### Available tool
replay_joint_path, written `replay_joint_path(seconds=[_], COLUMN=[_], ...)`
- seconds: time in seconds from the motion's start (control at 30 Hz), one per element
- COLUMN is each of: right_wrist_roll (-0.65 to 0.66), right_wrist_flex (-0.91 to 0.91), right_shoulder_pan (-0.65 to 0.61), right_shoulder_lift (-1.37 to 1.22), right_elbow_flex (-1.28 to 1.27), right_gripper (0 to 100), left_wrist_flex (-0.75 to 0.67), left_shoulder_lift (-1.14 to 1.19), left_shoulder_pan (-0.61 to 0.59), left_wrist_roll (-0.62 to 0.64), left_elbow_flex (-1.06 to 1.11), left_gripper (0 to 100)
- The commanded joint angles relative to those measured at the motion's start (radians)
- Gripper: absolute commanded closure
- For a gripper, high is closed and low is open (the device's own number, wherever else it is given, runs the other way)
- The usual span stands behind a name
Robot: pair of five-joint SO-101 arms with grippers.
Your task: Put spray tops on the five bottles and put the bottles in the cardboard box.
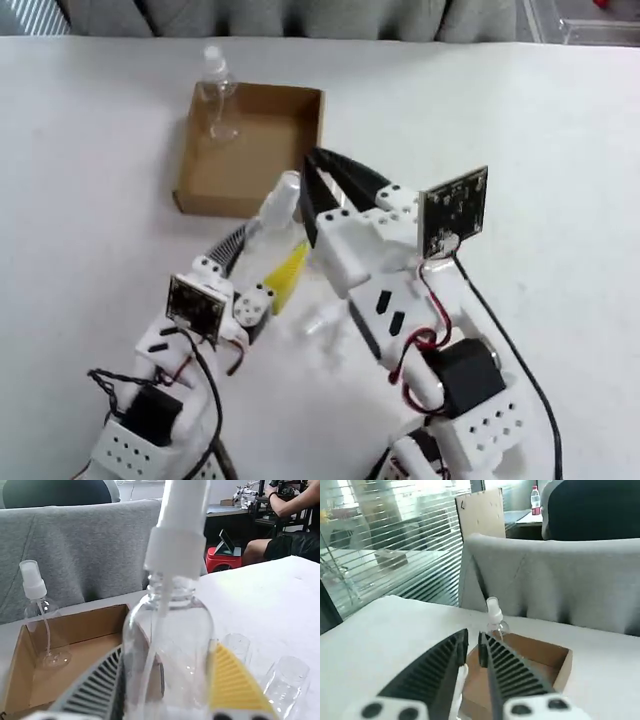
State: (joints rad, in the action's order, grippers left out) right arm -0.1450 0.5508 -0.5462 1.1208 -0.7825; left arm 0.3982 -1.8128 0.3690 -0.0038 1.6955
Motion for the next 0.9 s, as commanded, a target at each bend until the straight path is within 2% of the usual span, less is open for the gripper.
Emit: replay_joint_path(seconds=[0.0, 0.27, 0.43, 0.53, 0.67, 0.8, 0.87], right_wrist_roll=[-0.003, 0.008, 0.269, 0.411, 0.568, 0.582, 0.540], right_wrist_flex=[0.030, 0.364, 0.539, 0.576, 0.581, 0.545, 0.509], right_shoulder_pan=[0.010, 0.124, 0.140, 0.180, 0.277, 0.288, 0.280], right_shoulder_lift=[0.019, 0.019, 0.015, 0.018, 0.018, 0.019, 0.019], right_elbow_flex=[0.051, -0.017, -0.061, -0.063, -0.098, -0.193, -0.238], right_gripper=[98.4, 98.4, 98.4, 98.4, 98.4, 98.4, 98.4], left_wrist_flex=[0.003, 0.012, 0.281, 0.404, 0.443, 0.439, 0.442], left_shoulder_lift=[-0.016, -0.016, -0.016, -0.016, -0.015, -0.015, -0.013], left_shoulder_pan=[0.004, -0.070, -0.071, -0.077, -0.162, -0.200, -0.203], left_wrist_roll=[-0.012, -0.003, 0.126, 0.138, 0.144, 0.146, 0.146], left_elbow_flex=[-0.003, -0.025, -0.164, -0.250, -0.295, -0.302, -0.319], left_gripper=[98, 98, 98, 98, 98, 98, 98])
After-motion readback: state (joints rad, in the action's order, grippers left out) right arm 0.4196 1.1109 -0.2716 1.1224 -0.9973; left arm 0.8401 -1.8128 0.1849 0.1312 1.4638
